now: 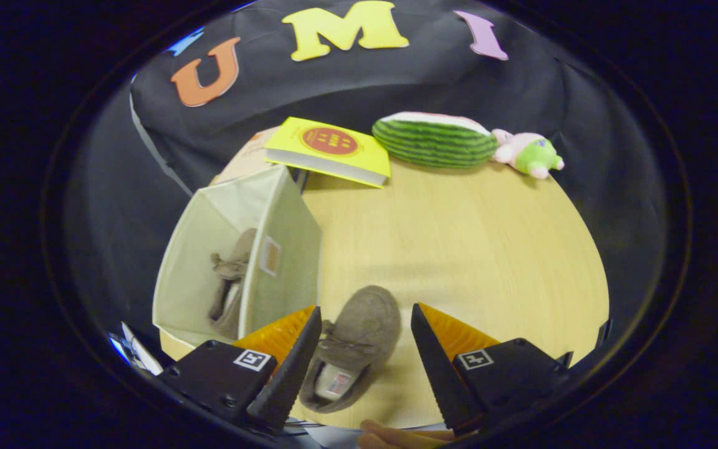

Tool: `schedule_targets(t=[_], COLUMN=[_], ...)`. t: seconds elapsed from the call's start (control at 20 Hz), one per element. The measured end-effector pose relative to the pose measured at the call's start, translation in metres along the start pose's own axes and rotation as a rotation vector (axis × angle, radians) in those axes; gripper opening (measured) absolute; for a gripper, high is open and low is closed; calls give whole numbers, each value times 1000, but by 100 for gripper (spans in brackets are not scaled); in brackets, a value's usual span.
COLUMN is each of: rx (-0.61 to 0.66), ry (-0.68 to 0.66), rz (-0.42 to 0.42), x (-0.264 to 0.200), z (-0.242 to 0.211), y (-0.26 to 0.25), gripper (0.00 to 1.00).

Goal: Open the storage box then place both shoes into the box .Put the left shoe in first, then the right shoe, with the right side of both shoes facing outward in a uniform manner.

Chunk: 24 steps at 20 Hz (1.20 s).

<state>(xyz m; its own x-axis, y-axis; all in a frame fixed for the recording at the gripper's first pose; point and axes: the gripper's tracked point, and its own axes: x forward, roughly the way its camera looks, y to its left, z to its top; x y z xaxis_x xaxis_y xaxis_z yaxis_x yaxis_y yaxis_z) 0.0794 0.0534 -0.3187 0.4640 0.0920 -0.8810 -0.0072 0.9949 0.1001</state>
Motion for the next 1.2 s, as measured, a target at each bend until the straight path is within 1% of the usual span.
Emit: schedule_targets(t=[0.1, 0.2, 0.35, 0.4, 0.5, 0.6, 0.7, 0.8, 0.85, 0.9, 0.95, 1.05, 1.15, 1.2], rx=[-10, -29, -28, -26, -8, 53, 123, 165, 153, 156, 173, 258, 284, 278], ry=[45, 71, 86, 103, 131, 163, 180, 230, 206, 185, 173, 144, 85, 52], rz=[26, 23, 82, 85, 74, 44, 0, -10, -36, -41, -21, 36, 59, 61], x=[6, 4, 3, 3, 16, 30, 47, 60, 55, 53, 48, 33, 8, -6], z=[-22, -41, -68, -78, -89, -94, -90, -99, -94, -91, -87, -76, -55, -44], y=[3, 0, 14, 16, 14, 8, 0, 2, -6, -8, -9, -8, -11, -10], gripper=[93, 93, 92, 92, 91, 88, 82, 33, 21, 14, 6, 6, 6, 6])
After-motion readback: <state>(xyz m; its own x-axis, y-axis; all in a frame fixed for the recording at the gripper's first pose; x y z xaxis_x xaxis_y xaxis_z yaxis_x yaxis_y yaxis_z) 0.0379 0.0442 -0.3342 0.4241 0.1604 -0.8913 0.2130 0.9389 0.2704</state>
